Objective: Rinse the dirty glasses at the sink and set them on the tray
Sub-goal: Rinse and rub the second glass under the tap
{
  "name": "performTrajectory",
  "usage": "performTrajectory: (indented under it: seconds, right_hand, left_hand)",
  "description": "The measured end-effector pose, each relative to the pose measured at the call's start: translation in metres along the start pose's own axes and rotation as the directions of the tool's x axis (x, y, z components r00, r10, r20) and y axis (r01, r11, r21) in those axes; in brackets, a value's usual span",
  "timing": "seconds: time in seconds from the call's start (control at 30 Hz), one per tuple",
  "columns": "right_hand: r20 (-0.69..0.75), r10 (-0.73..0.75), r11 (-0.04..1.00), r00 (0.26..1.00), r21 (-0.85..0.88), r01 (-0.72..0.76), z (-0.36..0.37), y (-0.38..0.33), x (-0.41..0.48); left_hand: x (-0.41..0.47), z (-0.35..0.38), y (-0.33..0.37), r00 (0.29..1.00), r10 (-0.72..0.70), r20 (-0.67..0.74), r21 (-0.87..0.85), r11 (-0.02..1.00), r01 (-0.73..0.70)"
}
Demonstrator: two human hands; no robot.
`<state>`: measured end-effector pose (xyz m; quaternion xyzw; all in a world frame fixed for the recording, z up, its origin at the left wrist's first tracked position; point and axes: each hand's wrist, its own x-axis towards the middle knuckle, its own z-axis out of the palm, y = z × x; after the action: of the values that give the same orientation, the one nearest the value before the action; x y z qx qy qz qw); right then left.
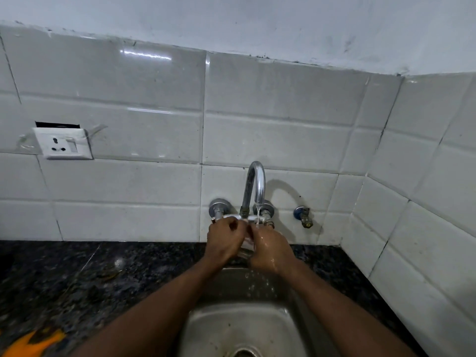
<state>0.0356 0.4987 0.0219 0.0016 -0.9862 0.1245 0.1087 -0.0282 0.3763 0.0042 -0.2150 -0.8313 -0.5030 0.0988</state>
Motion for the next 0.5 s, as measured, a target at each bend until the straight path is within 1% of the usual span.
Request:
performTrajectory:
  seconds: [0.03, 0.07, 0.1, 0.13, 0.17, 0.2, 0.23, 0.3, 0.37, 0.4, 0.43, 0.47, 0.5]
  right_hand:
    - [0.075, 0.029, 0.992, 0.997, 0.118, -0.038, -0.007, 0.001, 0.000]
    - [0.144, 0.055, 0.979, 0.988, 0.185, -0.082, -0.012, 0.000, -0.001]
    - [0.162, 0.080, 0.977, 0.983, 0.185, -0.110, -0.014, -0.003, -0.004]
    - [0.127, 0.107, 0.985, 0.986, 0.124, -0.122, -0.012, -0.008, -0.006]
    - [0.046, 0.121, 0.992, 0.992, 0.038, -0.123, -0.009, -0.011, -0.007]
    - [-0.049, 0.119, 0.991, 0.992, -0.056, -0.122, -0.005, -0.012, -0.007]
    - [-0.116, 0.099, 0.985, 0.988, -0.127, -0.113, 0.000, -0.011, -0.006]
    - [-0.163, 0.023, 0.981, 0.986, -0.188, -0.054, 0.003, -0.006, -0.003]
    - [-0.111, -0.016, 0.993, 0.994, -0.121, 0.003, -0.004, -0.002, 0.000]
    - [-0.076, -0.016, 0.999, 0.997, -0.040, 0.013, -0.006, 0.002, 0.000]
    - [-0.040, -0.003, 0.997, 0.999, 0.074, 0.006, -0.008, 0.005, 0.001]
    - [0.001, 0.014, 0.982, 1.000, 0.187, -0.014, -0.011, 0.007, 0.001]
    - [0.039, 0.029, 0.968, 0.999, 0.249, -0.038, -0.013, 0.008, 0.001]
  left_hand:
    - [-0.004, -0.004, 0.000, 0.990, 0.139, -0.006, 0.001, 0.990, -0.139]
    - [-0.004, -0.004, -0.002, 0.976, 0.218, 0.005, 0.022, 0.976, -0.218]
    - [-0.001, -0.003, -0.001, 0.978, 0.206, 0.020, 0.070, 0.976, -0.207]
    - [0.001, 0.000, 0.004, 0.991, 0.129, 0.020, 0.123, 0.984, -0.130]
    - [0.003, 0.003, 0.009, 0.999, 0.027, 0.024, 0.162, 0.986, -0.030]
    - [0.006, 0.003, 0.014, 0.999, -0.046, 0.015, 0.181, 0.983, 0.043]
    - [0.009, 0.005, 0.016, 0.996, -0.084, 0.003, 0.174, 0.981, 0.083]
    - [0.011, 0.007, 0.016, 0.995, -0.103, 0.004, 0.116, 0.988, 0.102]
    - [0.009, 0.006, 0.014, 0.996, -0.090, -0.002, 0.069, 0.994, 0.090]
    - [0.006, 0.004, 0.012, 1.000, -0.019, -0.007, 0.061, 0.998, 0.019]
    - [0.004, 0.003, 0.010, 0.995, 0.095, -0.014, 0.050, 0.994, -0.094]
    - [0.001, -0.001, 0.010, 0.977, 0.212, -0.014, 0.054, 0.976, -0.211]
    - [-0.001, -0.003, 0.010, 0.956, 0.294, -0.009, 0.061, 0.954, -0.293]
